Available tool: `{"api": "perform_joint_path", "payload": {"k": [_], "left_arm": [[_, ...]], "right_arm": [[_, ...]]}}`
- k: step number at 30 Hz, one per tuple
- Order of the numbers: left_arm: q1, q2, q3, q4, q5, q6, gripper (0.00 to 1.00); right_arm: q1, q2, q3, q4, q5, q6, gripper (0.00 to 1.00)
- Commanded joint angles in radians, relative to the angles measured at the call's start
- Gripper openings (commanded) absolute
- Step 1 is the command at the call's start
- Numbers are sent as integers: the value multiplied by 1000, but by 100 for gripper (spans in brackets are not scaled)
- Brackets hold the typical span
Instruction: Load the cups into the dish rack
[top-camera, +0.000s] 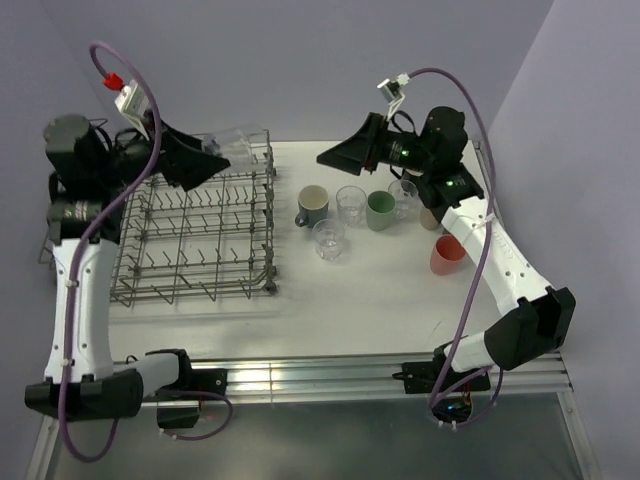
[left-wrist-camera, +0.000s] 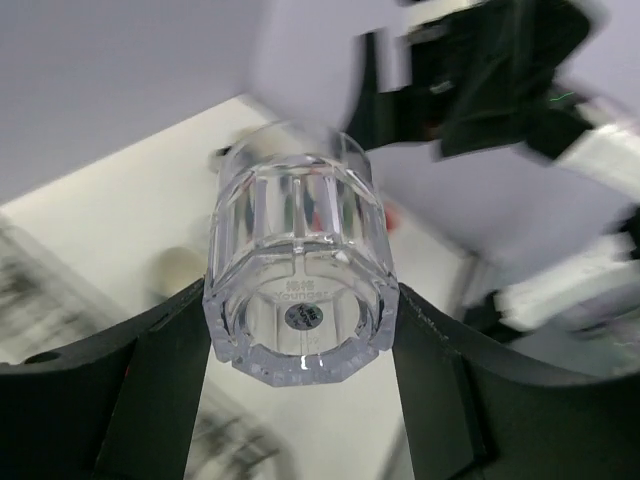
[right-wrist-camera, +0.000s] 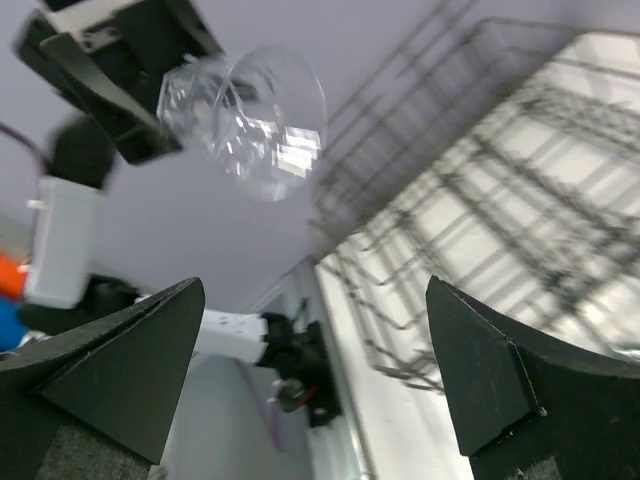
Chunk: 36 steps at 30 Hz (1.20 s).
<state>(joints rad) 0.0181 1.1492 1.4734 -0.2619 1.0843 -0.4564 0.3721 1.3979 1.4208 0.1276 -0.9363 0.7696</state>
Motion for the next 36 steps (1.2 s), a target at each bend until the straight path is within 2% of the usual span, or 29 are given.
{"api": "perform_joint_path", "payload": {"k": [1,3,4,5,7,8,11,15,18,24,29,36], "left_arm": [[61,119,218,-655,-133,646,0],[68,176,305,-747,-294,749,0],[68,184,317,-767,-375,745,0],[68,190,326,-764,-550,731,0],[68,205,344,-790,-676,768,0],[68,208,346,-798,-784,794,0],[68,215,326,-823,-930,843,0],[71,172,210,-807,-1145,947,0],[100,136,136,-807,-1182,1092,0],[192,96,30,-821,-1146,1405,0],[270,121,24,-869,-1054,1614,0],[393,214,42,-945,-960,1805,0]], "right_arm": [[-96,-17,20,-61,-36,-97,100],[-134,-20,21,-103,-42,-131,100],[-143,-22,29,-120,-42,-169,100],[-151,-25,30,-150,-41,-185,100],[-166,-28,29,-167,-47,-214,100],[-171,-30,29,-180,-48,-222,100],[-176,-31,32,-213,-45,-266,100],[-177,-19,43,-233,-52,-288,100],[-177,-2,55,-241,-55,-290,100],[-177,30,84,-243,-58,-270,100],[-176,42,98,-246,-55,-257,100],[-177,35,107,-275,-48,-274,100]]}}
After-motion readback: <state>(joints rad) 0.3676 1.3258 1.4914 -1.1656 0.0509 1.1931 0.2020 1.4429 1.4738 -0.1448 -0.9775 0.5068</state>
